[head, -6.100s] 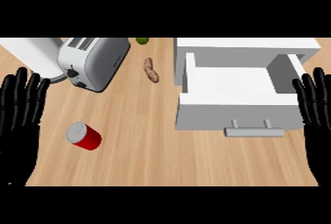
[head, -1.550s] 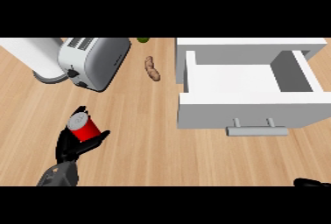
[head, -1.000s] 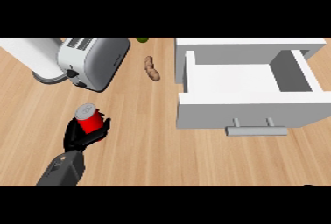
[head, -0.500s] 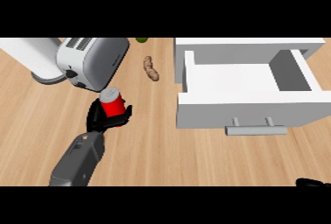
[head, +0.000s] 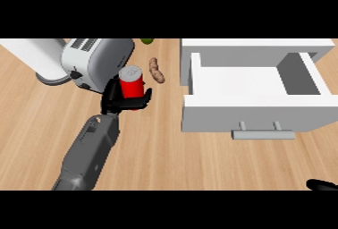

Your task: Pick up the can, place it into the drawer and close the drawer

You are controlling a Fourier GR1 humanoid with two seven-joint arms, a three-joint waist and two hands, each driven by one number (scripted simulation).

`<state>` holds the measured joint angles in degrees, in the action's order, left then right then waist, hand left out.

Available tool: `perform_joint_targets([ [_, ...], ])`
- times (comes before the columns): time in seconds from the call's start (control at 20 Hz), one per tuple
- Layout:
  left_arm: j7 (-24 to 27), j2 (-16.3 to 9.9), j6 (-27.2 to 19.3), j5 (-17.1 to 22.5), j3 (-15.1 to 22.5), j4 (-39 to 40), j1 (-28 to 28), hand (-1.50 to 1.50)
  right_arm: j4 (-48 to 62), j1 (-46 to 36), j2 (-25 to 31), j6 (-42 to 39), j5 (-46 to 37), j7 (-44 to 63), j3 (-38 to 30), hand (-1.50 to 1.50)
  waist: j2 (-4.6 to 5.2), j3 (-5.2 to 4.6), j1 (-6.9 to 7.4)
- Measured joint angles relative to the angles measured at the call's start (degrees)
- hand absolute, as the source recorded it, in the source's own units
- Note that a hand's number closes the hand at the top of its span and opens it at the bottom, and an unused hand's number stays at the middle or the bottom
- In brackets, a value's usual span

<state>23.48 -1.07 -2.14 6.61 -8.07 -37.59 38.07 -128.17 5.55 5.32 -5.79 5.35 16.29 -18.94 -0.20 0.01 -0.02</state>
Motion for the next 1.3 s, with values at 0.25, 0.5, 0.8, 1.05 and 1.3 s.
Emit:
perform_joint_targets([
  [0.25, -9.1, 0.6, -2.3, 0.3, 3.4, -7.7, 3.1, 1.50, -1.1, -0.4, 0.2, 0.4, -0.3, 1.1, 0.0, -1.50, -0.02, 0.02, -0.01],
  [0.5, -17.9, 0.9, -7.3, 3.0, 7.9, -13.7, 8.2, 1.50, -1.4, -1.6, 0.6, 1.0, -0.4, 2.4, 0.1, -1.50, 0.00, 0.00, -0.26],
  [0.8, -27.4, 0.9, -13.0, 3.7, 12.0, -18.9, 14.5, 1.50, -2.9, 0.1, -0.2, 0.6, -0.9, 2.2, 0.6, -1.50, 0.03, 0.01, -0.50],
  [1.05, -33.3, 1.0, -16.5, 3.3, 12.7, -16.9, 23.6, 1.50, -0.8, -0.6, 0.6, 0.1, 0.7, 1.1, -1.2, -1.50, 0.18, 0.03, -0.84],
  [1.3, -34.3, 1.0, -19.6, 5.3, 14.0, -10.2, 31.8, 1.50, -0.2, -1.7, 0.2, 0.5, -0.4, 0.7, 0.0, -1.50, 0.37, 0.03, -1.43],
])
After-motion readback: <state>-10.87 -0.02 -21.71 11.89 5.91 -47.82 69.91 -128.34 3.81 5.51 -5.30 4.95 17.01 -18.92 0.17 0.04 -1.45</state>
